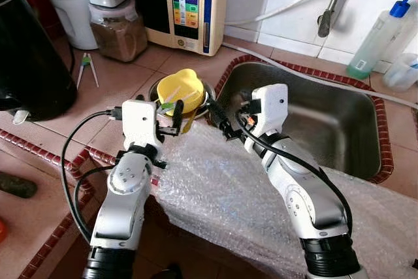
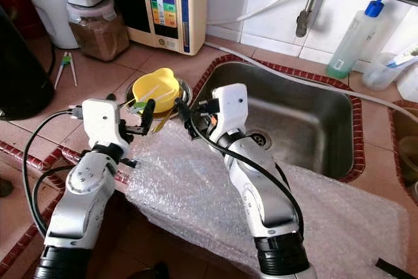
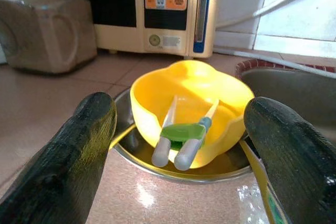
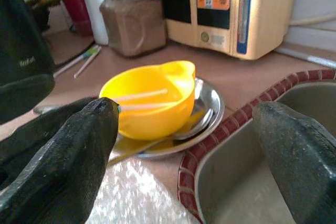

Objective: Kitchen organization

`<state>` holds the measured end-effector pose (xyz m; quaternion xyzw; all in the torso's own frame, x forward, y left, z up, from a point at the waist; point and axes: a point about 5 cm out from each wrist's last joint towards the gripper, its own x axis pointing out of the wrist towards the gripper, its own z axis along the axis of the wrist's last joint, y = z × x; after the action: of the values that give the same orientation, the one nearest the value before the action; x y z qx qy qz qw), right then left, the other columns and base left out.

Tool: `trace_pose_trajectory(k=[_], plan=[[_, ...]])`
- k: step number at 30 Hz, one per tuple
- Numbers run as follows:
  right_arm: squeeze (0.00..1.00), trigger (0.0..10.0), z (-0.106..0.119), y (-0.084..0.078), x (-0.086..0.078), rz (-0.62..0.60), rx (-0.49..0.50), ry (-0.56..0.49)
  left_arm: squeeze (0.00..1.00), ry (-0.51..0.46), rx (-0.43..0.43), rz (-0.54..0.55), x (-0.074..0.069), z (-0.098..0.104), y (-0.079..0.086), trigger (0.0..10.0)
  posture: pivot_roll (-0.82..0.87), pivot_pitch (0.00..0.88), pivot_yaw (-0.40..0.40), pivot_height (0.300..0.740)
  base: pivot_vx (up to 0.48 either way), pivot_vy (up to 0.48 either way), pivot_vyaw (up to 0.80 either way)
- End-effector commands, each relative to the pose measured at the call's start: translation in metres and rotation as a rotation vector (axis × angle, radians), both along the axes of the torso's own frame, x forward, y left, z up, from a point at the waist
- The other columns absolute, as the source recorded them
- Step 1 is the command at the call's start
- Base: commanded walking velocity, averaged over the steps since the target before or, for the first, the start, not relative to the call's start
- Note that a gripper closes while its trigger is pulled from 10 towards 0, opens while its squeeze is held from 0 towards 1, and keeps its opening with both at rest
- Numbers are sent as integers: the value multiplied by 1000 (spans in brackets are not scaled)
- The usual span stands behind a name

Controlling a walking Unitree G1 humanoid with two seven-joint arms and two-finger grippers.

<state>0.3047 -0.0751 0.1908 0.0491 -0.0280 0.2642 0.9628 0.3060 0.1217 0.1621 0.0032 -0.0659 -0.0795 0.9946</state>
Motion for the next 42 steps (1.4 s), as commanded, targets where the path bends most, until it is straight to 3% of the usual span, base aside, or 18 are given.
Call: trace_pose_trajectory(k=[1,5,6,7,8,9,10,14,15,17,18,31,42], plan=[[0,10000,0,1,-4,14,-18,-3,0,-1,-16,-7,3,1,-2,10000,-44,135,-33,740,0,0,0],[0,10000,1,-3,-4,-8,-32,-10,0,0,-26,-17,5,0,-5,10000,-47,134,-34,740,0,0,0],[0,10000,2,-4,-3,-18,-34,-15,0,1,-31,-21,5,0,-6,7490,-49,133,-35,740,0,0,0],[0,10000,3,-4,-3,-23,-12,-15,0,2,-35,-24,4,0,-8,3216,-49,133,-35,740,0,0,0],[0,10000,4,-3,-3,-15,24,-8,0,6,-43,-30,4,-1,-10,1412,-50,130,-38,740,0,0,0],[0,10000,4,-3,-3,-15,24,-8,0,6,-43,-30,4,-1,-10,1412,-50,130,-38,740,0,0,0],[0,10000,7,-4,-3,-34,6,-35,0,7,-54,-33,4,-1,-11,196,-51,130,-39,740,0,0,0],[0,10000,7,-2,-3,-31,-57,-78,0,6,-57,-35,4,-1,-12,0,-50,133,-42,740,0,0,0],[0,10000,3,1,-5,26,-26,-11,0,6,-58,-33,4,-1,-12,0,-49,135,-44,740,0,0,0],[0,10000,1,3,-7,70,-12,14,0,12,-59,-27,4,-2,-12,0,-46,137,-44,740,0,0,0],[0,10000,-4,3,-9,91,-40,52,0,23,-65,-16,5,-3,-10,0,-46,139,-44,740,0,0,0],[0,10000,-10,-3,-3,16,-133,25,0,25,-71,-19,9,-3,-9,0,-55,127,-38,740,0,0,0],[0,10000,-14,-2,-3,28,-126,73,0,28,-72,-34,11,-4,-11,0,-55,113,-34,740,0,0,0]])
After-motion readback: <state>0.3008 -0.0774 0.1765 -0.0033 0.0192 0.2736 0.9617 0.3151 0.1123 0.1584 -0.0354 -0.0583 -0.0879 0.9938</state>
